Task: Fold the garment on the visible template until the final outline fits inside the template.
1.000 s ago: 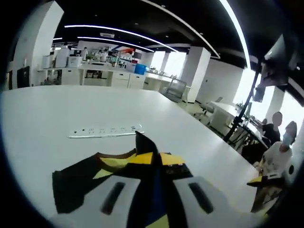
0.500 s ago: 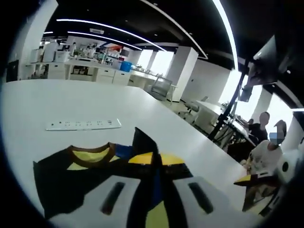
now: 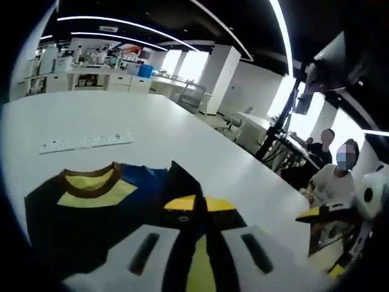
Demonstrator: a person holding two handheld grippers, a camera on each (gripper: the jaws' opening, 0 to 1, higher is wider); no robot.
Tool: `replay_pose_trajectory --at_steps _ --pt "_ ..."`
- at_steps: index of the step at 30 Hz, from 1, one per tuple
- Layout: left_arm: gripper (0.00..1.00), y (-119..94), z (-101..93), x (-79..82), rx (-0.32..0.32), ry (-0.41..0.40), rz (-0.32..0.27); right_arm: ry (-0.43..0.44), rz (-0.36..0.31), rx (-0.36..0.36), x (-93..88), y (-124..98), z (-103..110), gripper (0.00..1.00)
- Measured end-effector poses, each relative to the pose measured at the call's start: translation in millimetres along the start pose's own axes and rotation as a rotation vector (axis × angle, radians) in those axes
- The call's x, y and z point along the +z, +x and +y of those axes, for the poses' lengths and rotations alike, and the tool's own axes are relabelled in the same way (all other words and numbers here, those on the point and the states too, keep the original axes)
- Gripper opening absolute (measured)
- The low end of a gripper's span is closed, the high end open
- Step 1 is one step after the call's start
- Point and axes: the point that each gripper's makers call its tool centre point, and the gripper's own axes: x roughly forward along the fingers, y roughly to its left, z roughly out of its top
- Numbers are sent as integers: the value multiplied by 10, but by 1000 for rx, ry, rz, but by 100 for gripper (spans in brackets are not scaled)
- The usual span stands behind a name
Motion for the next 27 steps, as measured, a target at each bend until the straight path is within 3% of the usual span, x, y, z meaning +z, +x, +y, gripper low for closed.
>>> replay_pose_trajectory --at_steps 4,8,12,16,21,27 --pt "2 78 -9 -114 -5 25 30 7 -6 3 6 8 13 96" --pt "10 79 -40 -207 -27 60 44 6 -9 7 18 16 0 96" --pt "26 30 -106 -229 -59 64 32 10 -11 9 18 17 -37 96" --pt "41 -24 -120 -221 -74 117 34 11 -18 29 30 18 -8 97" --pt "61 -157 -142 -166 -94 145 19 -54 -6 79 49 23 54 98" --pt "75 -396 -92 -158 -108 180 22 -82 5 203 65 10 205 100"
